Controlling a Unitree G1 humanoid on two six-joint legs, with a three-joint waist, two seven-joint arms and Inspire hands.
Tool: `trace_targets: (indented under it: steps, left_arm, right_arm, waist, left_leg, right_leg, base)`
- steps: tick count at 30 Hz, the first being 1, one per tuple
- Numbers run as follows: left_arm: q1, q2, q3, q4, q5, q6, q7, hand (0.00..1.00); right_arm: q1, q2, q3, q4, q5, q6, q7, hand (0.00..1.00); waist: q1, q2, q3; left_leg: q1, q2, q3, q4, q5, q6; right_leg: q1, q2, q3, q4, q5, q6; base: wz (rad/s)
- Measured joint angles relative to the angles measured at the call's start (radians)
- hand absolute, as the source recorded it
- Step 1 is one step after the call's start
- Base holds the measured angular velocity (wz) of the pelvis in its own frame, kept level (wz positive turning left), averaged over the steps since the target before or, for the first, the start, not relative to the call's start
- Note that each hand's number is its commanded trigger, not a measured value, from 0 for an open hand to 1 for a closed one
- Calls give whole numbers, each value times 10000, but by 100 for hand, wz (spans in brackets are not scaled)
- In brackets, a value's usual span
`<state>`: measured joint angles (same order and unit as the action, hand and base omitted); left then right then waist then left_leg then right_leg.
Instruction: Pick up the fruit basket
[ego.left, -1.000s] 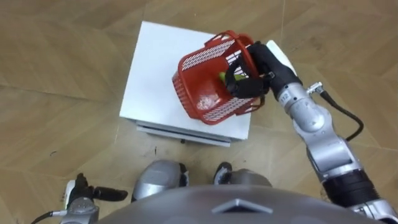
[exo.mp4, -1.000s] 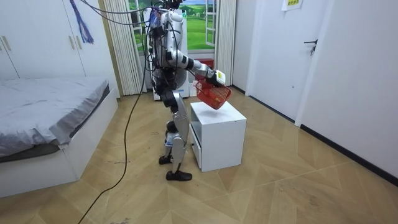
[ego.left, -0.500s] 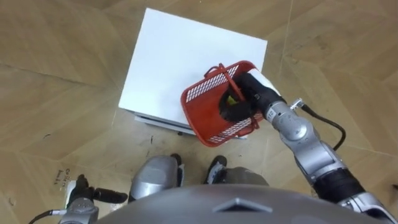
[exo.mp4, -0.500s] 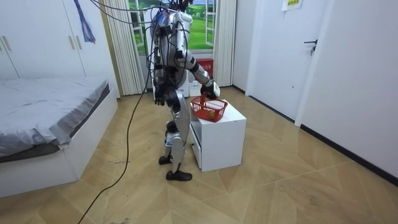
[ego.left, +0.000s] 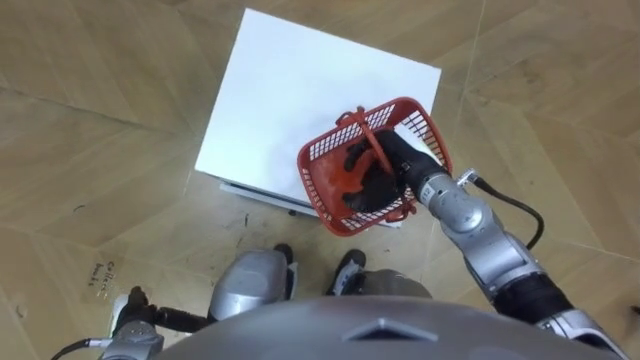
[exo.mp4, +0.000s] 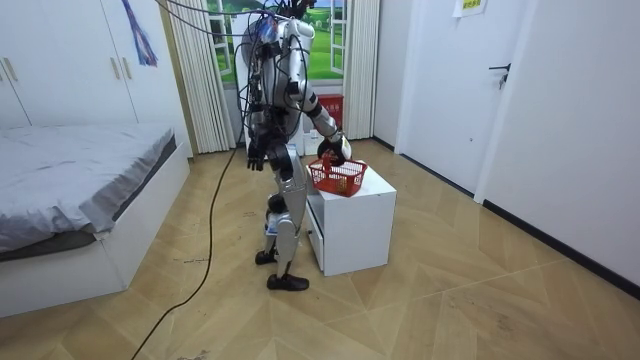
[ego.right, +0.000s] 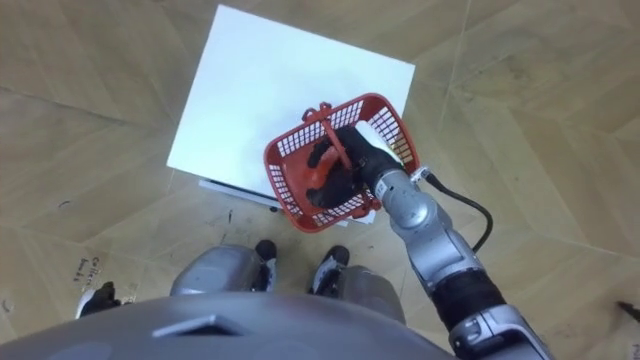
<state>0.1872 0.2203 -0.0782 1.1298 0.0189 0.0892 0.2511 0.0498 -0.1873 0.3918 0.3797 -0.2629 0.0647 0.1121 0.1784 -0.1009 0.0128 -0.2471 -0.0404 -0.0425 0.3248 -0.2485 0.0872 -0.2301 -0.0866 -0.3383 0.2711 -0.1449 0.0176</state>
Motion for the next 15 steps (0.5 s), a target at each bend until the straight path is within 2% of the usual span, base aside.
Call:
trace_targets:
  steps: [4,8,15]
  left_arm:
    - [0,-4,6,-3,193,7,-18,0]
    - [-1,-30,6,-24,517,2,-79,0]
    - [0,-57,1,-106,516,-9,-81,0]
  right_arm:
    - [5,0,0,0,93,1,-5,0]
    - [43,0,-2,0,92,0,-92,0]
    - [130,-30,-2,-57,106,0,-264,0]
  waist:
    - [-61,-47,-32]
    - [-72,-44,-30]
    - [-64,51,34]
  left_leg:
    - [-26,-1,-7,28,0,0]
    - [-39,-2,-11,-1,0,0]
    - [309,32,154,-213,1,-2]
  right_leg:
    - [13,-15,-107,-13,0,0]
    - [46,-21,-194,-46,0,1]
    - [254,17,-47,-125,9,16]
  base:
    - [1]
    - [0]
    - [-7]
